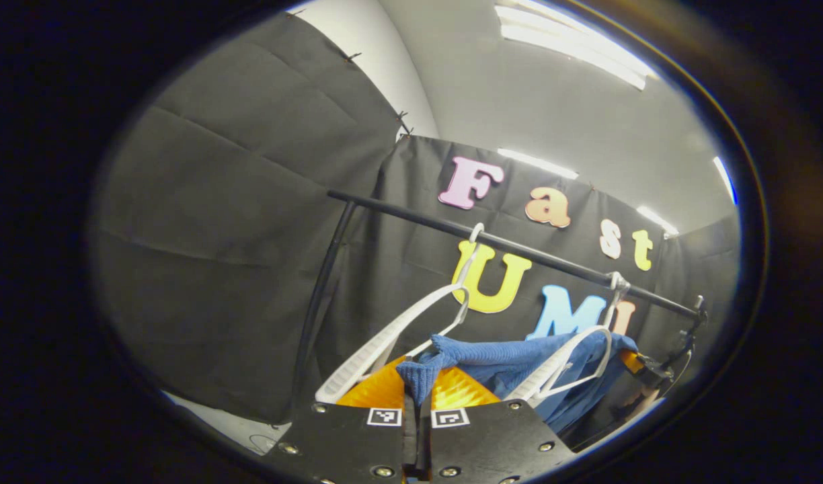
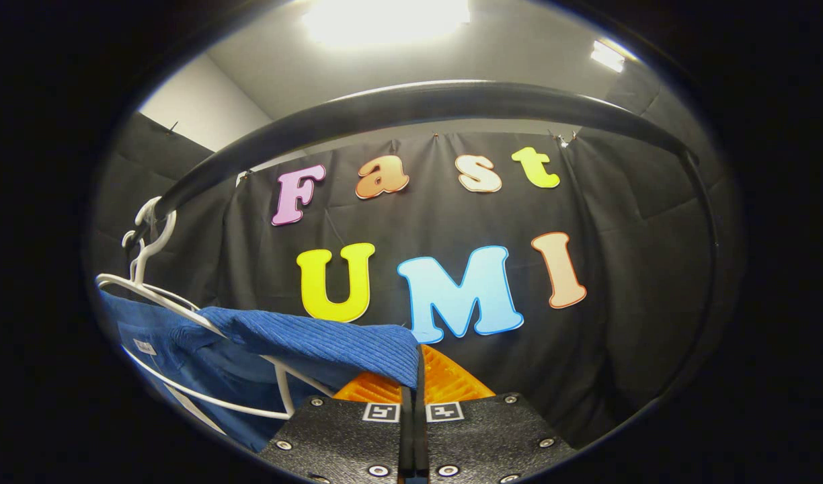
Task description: Grasp the clothes on the hanger with both hands and then place them into the laundry hamper below.
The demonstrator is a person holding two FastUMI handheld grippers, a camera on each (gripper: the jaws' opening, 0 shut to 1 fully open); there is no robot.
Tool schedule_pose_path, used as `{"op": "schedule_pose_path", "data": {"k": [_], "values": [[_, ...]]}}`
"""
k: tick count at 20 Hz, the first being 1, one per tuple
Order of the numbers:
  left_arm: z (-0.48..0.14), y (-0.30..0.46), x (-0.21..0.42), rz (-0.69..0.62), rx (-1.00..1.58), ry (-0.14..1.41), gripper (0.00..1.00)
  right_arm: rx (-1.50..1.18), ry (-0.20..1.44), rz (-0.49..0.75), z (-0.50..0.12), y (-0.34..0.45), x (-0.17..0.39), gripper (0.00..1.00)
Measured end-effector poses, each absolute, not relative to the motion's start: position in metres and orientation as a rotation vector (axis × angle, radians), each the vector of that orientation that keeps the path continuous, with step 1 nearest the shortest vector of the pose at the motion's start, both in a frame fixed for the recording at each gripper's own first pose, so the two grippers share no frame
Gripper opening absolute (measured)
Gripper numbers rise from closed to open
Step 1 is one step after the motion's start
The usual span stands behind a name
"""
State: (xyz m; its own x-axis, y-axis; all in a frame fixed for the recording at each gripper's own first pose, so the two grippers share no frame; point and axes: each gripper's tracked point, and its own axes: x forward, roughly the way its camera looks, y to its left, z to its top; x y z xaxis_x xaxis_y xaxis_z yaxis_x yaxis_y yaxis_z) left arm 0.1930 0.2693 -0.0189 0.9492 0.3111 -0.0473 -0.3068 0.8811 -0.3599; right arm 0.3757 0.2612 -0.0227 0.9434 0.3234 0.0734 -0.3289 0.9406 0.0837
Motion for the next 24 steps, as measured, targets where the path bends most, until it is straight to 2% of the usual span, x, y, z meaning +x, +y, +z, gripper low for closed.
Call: {"op": "schedule_pose_path", "data": {"k": [5,6,9,10,14,16,17,18,24], "values": [[-0.047,0.254,0.201,0.315,-0.387,0.029,0.01,0.029,-0.066,0.319,-0.026,0.252,0.377,0.0],[-0.051,0.248,0.202,0.313,-0.393,0.036,0.06,0.014,-0.076,0.314,-0.025,0.245,0.377,0.0],[-0.063,0.234,0.209,0.301,-0.416,0.063,0.06,-0.013,-0.059,0.294,-0.034,0.235,0.381,0.0],[-0.066,0.226,0.211,0.289,-0.416,0.069,0.01,-0.018,-0.051,0.288,-0.039,0.23,0.382,0.0],[-0.083,0.2,0.207,0.267,-0.399,0.089,0.01,-0.022,-0.005,0.272,-0.056,0.213,0.382,0.0],[-0.095,0.19,0.202,0.279,-0.436,0.116,0.0,-0.039,0.01,0.267,-0.067,0.207,0.38,0.0],[-0.101,0.185,0.199,0.282,-0.476,0.123,0.06,-0.047,0.023,0.269,-0.075,0.206,0.377,0.0],[-0.109,0.179,0.196,0.29,-0.505,0.131,0.01,-0.056,0.041,0.274,-0.084,0.207,0.373,0.0],[-0.141,0.144,0.183,0.331,-0.458,0.219,0.01,-0.071,0.097,0.308,-0.117,0.192,0.367,0.0]]}}
